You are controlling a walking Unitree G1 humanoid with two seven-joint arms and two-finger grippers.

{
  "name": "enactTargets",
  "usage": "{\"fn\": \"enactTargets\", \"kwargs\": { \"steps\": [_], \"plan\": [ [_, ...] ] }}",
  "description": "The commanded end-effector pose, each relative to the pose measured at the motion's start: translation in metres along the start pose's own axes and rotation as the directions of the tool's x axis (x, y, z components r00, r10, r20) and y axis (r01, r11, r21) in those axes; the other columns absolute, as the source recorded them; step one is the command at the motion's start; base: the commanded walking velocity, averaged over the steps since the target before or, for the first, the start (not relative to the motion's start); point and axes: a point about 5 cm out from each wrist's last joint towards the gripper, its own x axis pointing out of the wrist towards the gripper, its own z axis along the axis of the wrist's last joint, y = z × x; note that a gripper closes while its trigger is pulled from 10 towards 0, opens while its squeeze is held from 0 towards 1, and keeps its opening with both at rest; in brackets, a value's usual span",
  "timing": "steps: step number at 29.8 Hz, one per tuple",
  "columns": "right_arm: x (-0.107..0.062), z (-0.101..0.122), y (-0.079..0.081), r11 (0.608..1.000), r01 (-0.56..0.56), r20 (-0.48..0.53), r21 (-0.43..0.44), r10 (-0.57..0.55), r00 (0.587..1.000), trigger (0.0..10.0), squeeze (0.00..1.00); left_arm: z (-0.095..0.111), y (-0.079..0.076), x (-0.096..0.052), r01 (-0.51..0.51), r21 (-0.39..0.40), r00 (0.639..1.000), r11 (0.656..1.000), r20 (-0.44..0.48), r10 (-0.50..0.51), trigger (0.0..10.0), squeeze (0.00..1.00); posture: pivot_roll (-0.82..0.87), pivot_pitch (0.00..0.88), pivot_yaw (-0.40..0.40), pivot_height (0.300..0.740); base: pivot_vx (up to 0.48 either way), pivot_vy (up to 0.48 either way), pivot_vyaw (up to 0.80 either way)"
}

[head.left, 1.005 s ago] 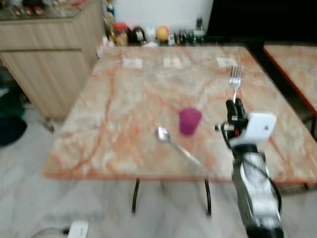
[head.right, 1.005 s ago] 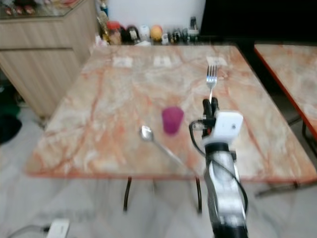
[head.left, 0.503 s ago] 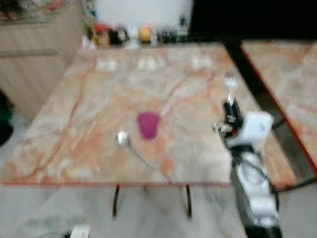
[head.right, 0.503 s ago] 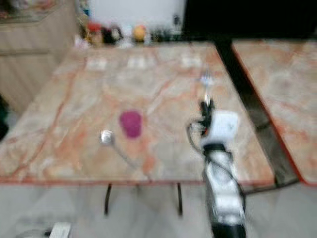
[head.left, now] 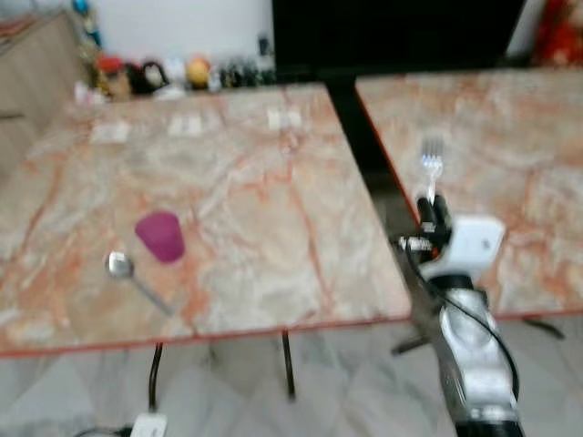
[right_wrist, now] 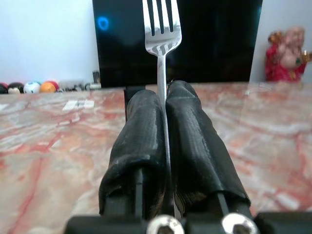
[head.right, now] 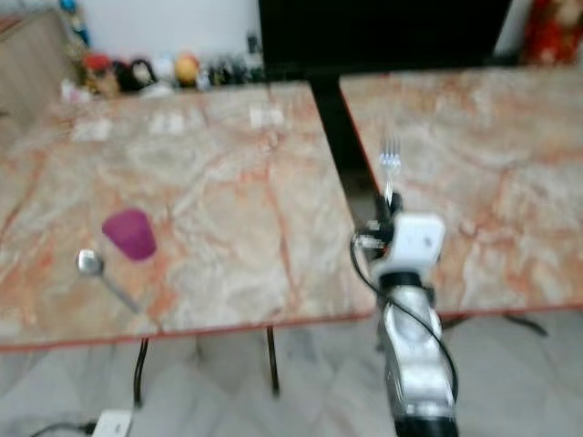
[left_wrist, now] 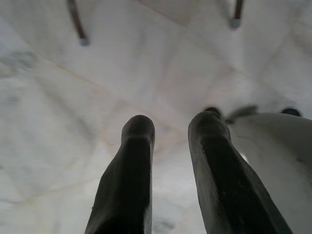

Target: Setting the table

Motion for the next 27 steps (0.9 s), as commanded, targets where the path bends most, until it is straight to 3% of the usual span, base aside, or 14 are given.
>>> {"fn": "enactTargets", "kwargs": {
  "steps": [1, 27],
  "plan": [
    [0.0, 0.001, 0.007, 1.0, -0.019, 0.004, 0.009, 0.019, 1.0, 10.0, 0.0, -0.006, 0.007, -0.002, -0.013, 0.007, 1.0, 1.0, -0.021, 0.013, 10.0, 0.0, -0.07, 0.032, 0.024, 0.74, 0.0, -0.386, 0.0],
    [0.0, -0.004, -0.004, 0.999, 0.036, -0.027, -0.008, -0.036, 0.999, 10.0, 0.0, -0.005, 0.007, -0.002, -0.012, 0.013, 1.0, 1.0, -0.024, 0.012, 10.0, 0.0, -0.08, 0.028, 0.035, 0.74, 0.242, -0.381, 0.0]
  ]
}}
